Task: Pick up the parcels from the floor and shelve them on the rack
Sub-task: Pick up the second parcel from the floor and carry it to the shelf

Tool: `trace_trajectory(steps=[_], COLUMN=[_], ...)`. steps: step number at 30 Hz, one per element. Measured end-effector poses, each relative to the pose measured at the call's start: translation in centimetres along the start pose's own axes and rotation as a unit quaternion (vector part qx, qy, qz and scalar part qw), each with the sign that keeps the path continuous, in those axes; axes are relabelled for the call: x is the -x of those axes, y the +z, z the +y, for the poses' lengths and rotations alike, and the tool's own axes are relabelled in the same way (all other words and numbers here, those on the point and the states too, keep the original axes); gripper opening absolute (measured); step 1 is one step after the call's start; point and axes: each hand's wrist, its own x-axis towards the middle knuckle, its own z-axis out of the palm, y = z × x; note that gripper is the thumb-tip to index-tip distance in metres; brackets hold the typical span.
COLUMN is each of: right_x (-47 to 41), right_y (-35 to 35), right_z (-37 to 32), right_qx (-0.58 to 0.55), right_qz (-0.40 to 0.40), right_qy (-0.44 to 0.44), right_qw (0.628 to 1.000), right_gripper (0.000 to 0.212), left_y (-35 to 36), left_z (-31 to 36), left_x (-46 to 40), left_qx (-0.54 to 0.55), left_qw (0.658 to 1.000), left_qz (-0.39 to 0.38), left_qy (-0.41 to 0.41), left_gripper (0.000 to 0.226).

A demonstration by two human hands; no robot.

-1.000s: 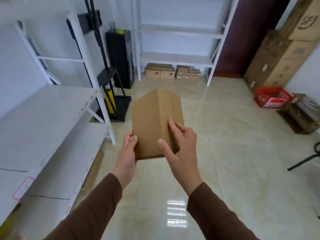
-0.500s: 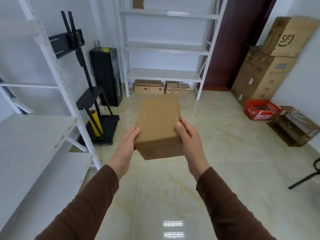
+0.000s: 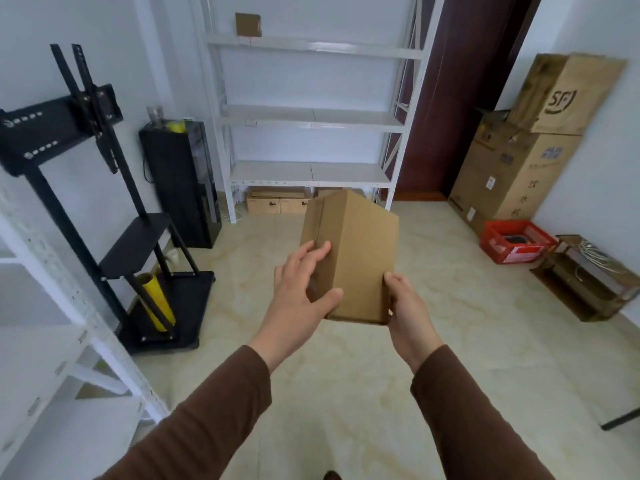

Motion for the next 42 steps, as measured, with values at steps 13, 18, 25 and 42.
trace_trajectory(steps=[13,18,25,42], right_x=[-31.2,-41.1,-54.7,-92.1], right_y=[4.8,10.2,19.7,29.9], right_z=[-4.8,-5.4,-7.8,-13.8], right_qx=[0.215,0.297,0.26,0.007], right_qz=[-0.114,-0.155,-0.146,-0.102], right_qy=[-0.231,-0.298,-0.289,-0.064], right_qw=[0.942,0.894,0.91,0.993], right_gripper=[0.058,0.054,0.048,0.039], left_y=[-2.0,-4.1,-6.9,-6.2], left_z=[-8.4,-15.5,-25.5,-36.7], left_x=[-29.9,-39.6,-53.7,-91.8], left_qx=[0.29,0.38,0.435,0.136], left_qw=[0.936,0.881,0.86,0.986], left_qz=[0.036,0.074,0.096,0.03], left_qy=[-0.197,-0.272,-0.25,-0.086], left_gripper=[0.079,0.082,0.076,0.073])
